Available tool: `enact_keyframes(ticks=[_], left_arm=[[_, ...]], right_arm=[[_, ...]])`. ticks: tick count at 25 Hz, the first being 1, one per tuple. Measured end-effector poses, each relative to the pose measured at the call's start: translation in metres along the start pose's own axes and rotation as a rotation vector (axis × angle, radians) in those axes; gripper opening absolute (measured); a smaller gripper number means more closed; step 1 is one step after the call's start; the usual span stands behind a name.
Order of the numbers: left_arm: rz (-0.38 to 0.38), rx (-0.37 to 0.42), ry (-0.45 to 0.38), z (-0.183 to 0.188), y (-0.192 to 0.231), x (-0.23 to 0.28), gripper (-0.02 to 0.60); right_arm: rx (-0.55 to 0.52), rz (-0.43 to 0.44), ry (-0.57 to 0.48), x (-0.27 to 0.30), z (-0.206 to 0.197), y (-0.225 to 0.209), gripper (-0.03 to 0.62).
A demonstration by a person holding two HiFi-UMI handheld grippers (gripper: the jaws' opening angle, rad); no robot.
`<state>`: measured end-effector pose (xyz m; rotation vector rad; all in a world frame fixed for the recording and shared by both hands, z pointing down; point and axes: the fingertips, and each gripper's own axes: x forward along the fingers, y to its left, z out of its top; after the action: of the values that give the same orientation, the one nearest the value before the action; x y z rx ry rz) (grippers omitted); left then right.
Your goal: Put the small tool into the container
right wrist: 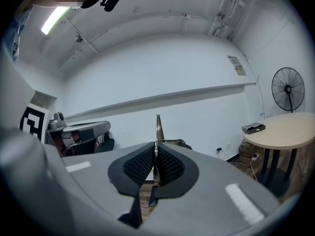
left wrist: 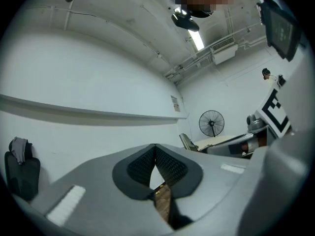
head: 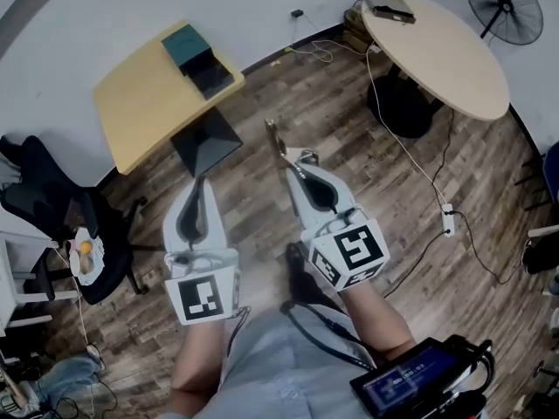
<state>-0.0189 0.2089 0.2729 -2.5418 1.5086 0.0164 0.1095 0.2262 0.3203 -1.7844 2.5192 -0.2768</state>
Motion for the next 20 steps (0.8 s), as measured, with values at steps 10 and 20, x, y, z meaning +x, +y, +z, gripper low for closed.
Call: enact_keyframes(ticks=[10,20], left_arm=[[0.036,0.081,-0.052,0.025,0.006,0.102,0.011],[0.160,0.036,-0.032,0.013,0.062,0.131,0.011]], right_arm=[[-0.009,0.063,-0.033,0.079,0.041,-0.072,0.006],[-0.040,0.153,-0.007,0.153,0.044,-0.069,0.006]])
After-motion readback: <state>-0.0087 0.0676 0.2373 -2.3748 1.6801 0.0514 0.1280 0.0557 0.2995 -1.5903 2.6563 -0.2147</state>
